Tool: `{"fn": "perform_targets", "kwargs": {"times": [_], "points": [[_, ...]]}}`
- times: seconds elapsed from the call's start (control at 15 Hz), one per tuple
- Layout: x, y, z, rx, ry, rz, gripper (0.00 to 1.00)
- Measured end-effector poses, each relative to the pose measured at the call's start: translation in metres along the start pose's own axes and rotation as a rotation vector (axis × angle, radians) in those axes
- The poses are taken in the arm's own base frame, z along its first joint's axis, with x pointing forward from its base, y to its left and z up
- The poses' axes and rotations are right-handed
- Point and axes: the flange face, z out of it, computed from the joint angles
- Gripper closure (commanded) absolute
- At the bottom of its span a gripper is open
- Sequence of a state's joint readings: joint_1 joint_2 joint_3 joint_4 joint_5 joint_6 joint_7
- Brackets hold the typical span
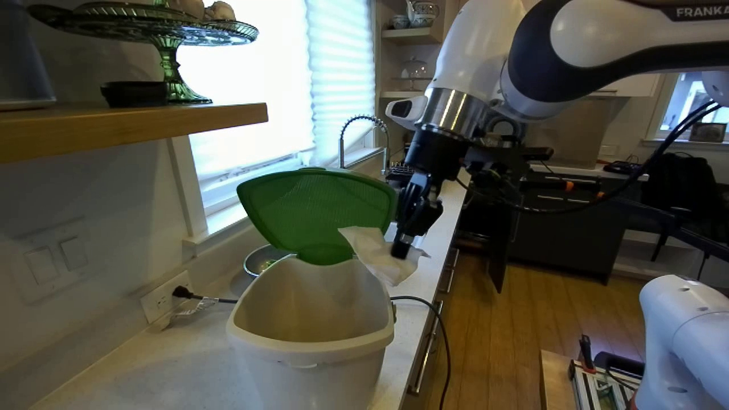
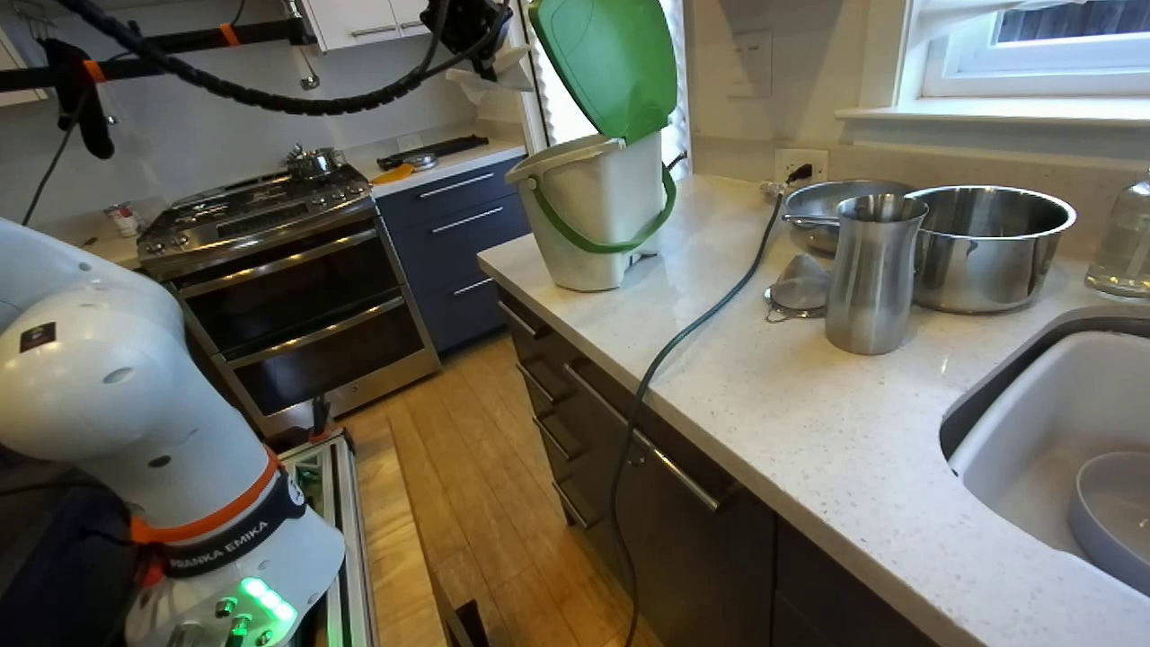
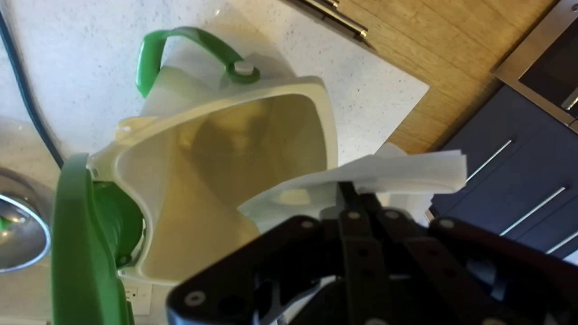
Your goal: Open the trash can then put the paper towel inside
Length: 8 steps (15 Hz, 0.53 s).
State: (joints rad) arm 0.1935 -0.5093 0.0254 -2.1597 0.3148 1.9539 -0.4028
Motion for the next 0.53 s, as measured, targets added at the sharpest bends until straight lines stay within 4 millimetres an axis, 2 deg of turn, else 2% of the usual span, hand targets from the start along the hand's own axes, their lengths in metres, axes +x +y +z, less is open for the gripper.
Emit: {"fn": "perform_targets", "kwargs": {"times": [0.33, 0.4, 0.53], "points": [[0.024, 0.013, 0.029, -0.033, 0.06, -0.087, 1.0], [0.028, 0.015, 0.034, -0.036, 0.065, -0.097, 0.74], [0.033, 0.018, 0.042, -0.042, 0.073, -0.113, 0.68]]}}
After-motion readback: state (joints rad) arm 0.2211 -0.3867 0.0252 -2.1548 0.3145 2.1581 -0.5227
